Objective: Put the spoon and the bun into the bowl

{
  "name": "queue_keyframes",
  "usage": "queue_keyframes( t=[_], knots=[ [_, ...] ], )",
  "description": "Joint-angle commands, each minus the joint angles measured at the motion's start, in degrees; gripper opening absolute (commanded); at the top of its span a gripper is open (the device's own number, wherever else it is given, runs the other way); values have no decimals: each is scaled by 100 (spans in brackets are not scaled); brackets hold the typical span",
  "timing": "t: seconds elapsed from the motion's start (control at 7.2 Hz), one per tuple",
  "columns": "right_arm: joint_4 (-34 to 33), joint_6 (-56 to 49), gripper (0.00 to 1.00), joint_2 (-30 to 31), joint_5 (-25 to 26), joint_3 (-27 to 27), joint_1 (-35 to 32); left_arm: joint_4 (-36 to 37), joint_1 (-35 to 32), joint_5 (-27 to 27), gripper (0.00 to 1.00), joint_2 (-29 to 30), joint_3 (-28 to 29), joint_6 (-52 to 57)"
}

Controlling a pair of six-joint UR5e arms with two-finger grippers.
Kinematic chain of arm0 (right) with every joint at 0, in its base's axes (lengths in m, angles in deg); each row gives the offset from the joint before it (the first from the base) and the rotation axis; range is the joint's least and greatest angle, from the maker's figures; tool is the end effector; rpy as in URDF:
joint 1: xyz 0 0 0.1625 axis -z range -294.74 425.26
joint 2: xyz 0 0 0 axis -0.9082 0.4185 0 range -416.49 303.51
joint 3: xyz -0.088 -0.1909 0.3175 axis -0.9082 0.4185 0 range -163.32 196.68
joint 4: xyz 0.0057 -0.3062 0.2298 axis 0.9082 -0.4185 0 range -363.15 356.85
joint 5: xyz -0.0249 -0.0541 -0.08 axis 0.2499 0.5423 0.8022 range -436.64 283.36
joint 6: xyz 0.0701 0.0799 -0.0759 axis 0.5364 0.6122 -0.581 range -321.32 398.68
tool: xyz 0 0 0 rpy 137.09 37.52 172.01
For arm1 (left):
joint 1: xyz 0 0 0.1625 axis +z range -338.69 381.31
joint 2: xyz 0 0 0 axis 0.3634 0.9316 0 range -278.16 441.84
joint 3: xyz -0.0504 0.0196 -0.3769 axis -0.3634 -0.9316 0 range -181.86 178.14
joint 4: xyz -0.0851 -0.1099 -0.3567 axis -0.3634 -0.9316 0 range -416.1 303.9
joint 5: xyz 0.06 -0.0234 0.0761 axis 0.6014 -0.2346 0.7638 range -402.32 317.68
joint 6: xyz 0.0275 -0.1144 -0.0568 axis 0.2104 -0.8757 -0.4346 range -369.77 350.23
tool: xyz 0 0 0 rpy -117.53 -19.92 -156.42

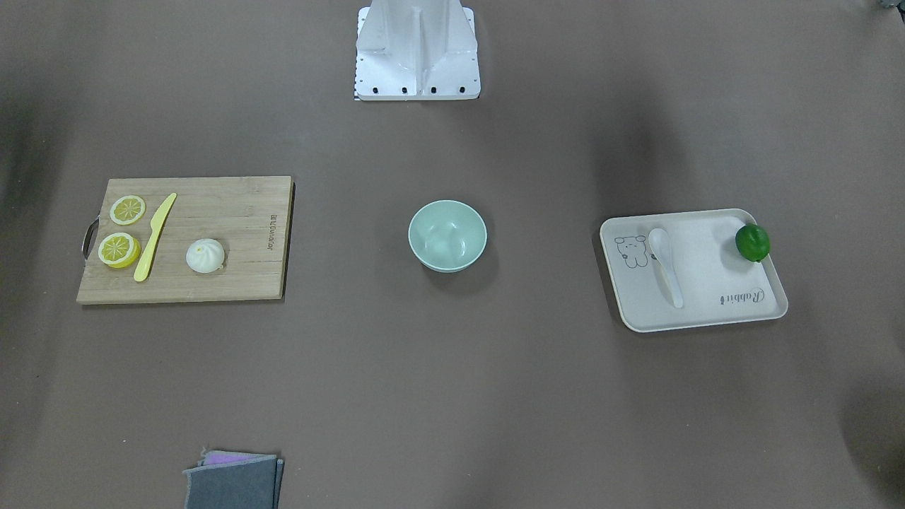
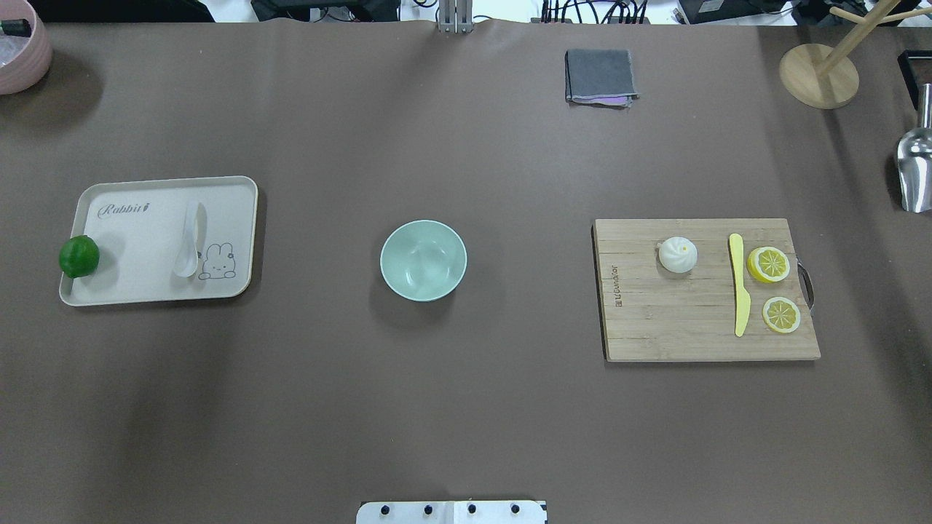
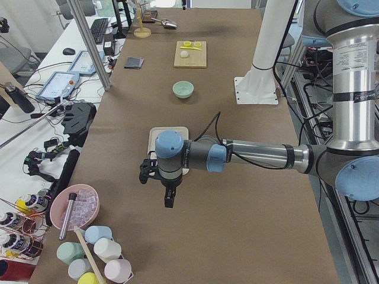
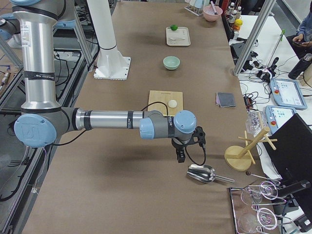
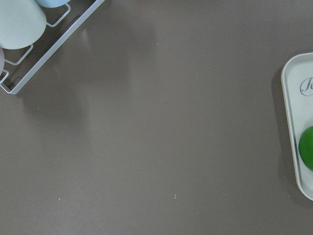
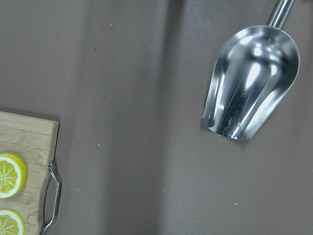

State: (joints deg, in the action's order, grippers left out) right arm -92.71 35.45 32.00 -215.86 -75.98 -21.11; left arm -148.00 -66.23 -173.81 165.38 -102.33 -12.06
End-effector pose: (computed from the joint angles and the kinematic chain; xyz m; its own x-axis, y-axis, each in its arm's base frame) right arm 0.0043 -0.4755 0.5940 0.6435 -0.1581 0.7490 0.0996 0.9874 0.1228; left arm -0.0286 -0.4260 0.6028 0.7466 0.0606 -0.6625 -0.0129 0.9970 0.0767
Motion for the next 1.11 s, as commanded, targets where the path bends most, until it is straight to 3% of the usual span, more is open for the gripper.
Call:
queue_keyframes(
  t=[0.0, 0.97],
  knots=[
    [-297, -263, 100, -78, 18, -33, -72, 15, 0, 0, 98, -13, 19, -35],
    [-272, -257, 100, -95, 62, -120, -91, -170, 35, 0, 98, 74, 19, -26]
  ],
)
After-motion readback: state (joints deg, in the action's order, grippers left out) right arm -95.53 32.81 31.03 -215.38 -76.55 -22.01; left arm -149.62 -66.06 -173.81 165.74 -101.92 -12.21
